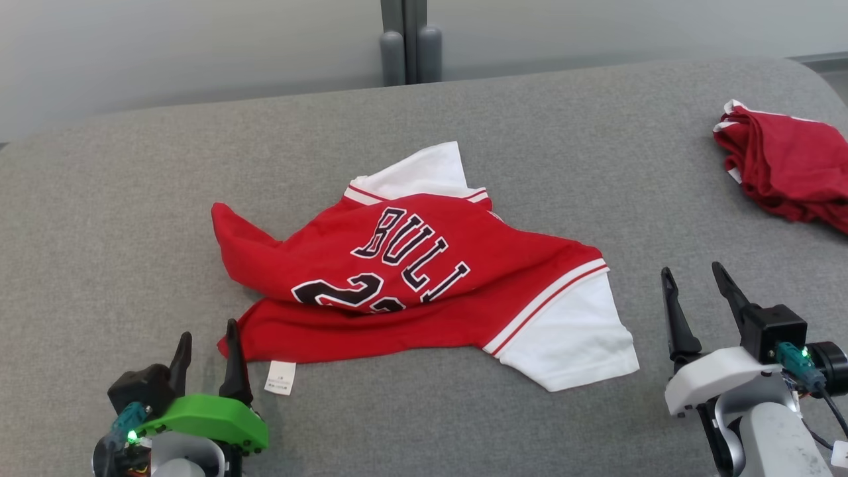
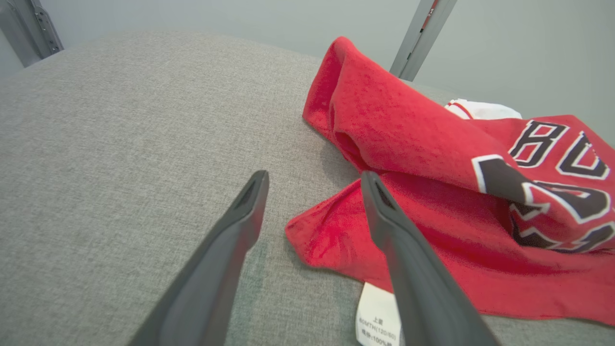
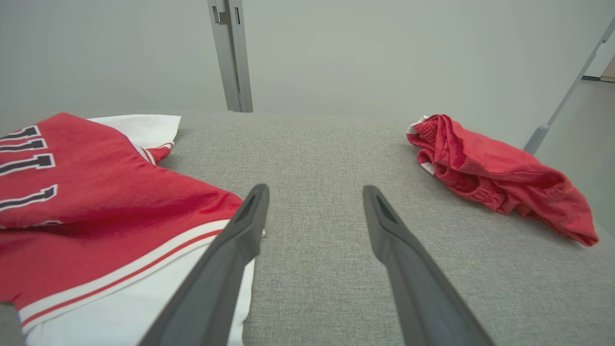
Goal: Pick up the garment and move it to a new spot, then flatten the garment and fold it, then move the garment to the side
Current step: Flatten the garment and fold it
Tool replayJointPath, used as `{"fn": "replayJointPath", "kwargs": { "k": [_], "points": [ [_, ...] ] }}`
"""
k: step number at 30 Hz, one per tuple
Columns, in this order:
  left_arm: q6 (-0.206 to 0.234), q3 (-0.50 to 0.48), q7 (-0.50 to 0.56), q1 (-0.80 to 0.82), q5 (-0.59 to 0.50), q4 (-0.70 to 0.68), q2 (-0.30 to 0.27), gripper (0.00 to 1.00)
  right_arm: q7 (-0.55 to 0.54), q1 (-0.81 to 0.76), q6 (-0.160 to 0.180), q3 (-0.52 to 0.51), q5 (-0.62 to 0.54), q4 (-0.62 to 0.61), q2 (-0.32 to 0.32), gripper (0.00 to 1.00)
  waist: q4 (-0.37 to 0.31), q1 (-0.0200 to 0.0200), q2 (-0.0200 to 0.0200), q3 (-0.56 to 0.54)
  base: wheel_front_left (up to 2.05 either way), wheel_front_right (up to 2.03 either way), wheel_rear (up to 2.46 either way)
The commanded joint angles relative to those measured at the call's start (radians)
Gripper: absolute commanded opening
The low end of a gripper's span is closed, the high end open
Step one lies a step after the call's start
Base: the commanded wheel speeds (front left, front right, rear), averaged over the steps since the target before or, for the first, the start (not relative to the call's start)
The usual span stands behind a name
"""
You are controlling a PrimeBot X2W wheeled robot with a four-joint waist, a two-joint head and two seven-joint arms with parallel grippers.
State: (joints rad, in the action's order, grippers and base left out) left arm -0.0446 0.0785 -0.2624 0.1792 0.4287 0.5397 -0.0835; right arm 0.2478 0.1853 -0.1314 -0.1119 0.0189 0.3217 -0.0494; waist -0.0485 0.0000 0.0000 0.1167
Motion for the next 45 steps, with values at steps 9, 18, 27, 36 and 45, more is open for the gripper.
{"fn": "replayJointPath", "kwargs": {
  "k": [9,18,27,36,45],
  "points": [
    [-0.046,-0.039,-0.002,-0.106,-0.084,-0.143,0.008,1.0,0.016,-0.045,0.002,0.009,0.028,0.008,-0.003,1.0,0.001,0.0,0.0,-0.088,0.0,0.0,0.0],
    [-0.056,-0.004,-0.002,-0.196,-0.119,-0.219,0.024,1.0,0.018,-0.096,0.002,0.047,0.069,0.015,-0.002,1.0,0.011,0.0,0.0,-0.151,0.0,0.0,0.0],
    [-0.042,0.018,-0.002,-0.24,-0.105,-0.234,0.031,1.0,0.018,-0.119,0.002,0.091,0.115,0.028,-0.003,1.0,0.013,0.0,0.0,-0.165,0.0,0.0,0.0],
    [-0.034,0.022,-0.002,-0.235,-0.093,-0.231,0.032,1.0,0.018,-0.113,0.002,0.107,0.12,0.044,-0.003,1.0,0.011,0.0,0.0,-0.16,0.0,0.0,0.0],
    [-0.031,0.021,-0.002,-0.226,-0.112,-0.228,0.032,1.0,0.018,-0.113,0.002,0.103,0.094,0.099,-0.003,1.0,0.018,0.0,0.0,-0.151,0.0,0.0,0.0]
  ]
}}
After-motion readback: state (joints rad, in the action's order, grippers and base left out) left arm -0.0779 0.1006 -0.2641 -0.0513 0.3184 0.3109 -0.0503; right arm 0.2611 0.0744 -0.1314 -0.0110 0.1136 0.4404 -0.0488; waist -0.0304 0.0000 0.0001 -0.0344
